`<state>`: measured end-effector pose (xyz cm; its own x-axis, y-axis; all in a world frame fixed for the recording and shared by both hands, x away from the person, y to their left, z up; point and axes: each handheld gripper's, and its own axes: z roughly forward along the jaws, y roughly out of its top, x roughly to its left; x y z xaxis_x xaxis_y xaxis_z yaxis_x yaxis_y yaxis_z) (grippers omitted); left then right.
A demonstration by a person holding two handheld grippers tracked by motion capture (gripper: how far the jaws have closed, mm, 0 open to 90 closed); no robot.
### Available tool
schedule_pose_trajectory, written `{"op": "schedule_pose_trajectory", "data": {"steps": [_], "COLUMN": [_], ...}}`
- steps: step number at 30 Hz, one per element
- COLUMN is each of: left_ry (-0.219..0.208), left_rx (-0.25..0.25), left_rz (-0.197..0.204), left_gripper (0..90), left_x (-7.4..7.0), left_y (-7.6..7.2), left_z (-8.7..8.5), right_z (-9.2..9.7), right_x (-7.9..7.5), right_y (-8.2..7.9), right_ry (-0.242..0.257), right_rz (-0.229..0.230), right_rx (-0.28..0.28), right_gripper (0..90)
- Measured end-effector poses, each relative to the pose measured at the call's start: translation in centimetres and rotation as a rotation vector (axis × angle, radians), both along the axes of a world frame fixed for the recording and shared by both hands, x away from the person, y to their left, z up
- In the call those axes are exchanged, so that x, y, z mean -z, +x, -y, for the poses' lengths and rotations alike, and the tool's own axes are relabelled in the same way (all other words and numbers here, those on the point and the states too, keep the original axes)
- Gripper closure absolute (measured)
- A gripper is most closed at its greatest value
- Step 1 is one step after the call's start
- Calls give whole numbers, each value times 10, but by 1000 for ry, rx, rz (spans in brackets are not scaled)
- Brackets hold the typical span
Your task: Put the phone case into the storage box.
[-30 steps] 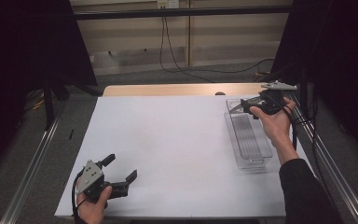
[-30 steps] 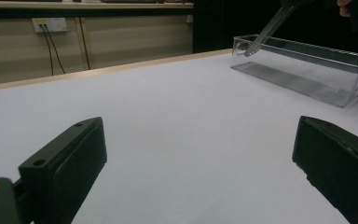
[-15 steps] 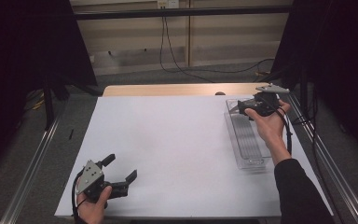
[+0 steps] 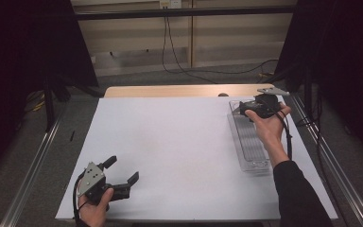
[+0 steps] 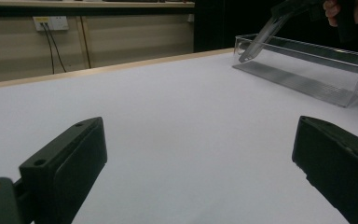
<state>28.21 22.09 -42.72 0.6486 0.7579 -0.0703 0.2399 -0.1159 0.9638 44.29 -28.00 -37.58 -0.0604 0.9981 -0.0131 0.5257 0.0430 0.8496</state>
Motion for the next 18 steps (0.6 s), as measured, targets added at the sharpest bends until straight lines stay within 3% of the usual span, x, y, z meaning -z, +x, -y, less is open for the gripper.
{"op": "schedule_pose_trajectory", "data": {"steps": [6, 18], "left_ry": [5, 10], "left_rx": [4, 10], "left_rz": [0, 1], "left_gripper": [31, 32], "left_x": [0, 0], "left_y": [1, 1], "left_z": [0, 1], "right_z": [-4, -7], "right_x": [2, 8], "right_y": [2, 8], "right_ry": [-20, 8], "right_rz": [2, 22], "right_rx": [12, 57], "right_gripper": [119, 119]}}
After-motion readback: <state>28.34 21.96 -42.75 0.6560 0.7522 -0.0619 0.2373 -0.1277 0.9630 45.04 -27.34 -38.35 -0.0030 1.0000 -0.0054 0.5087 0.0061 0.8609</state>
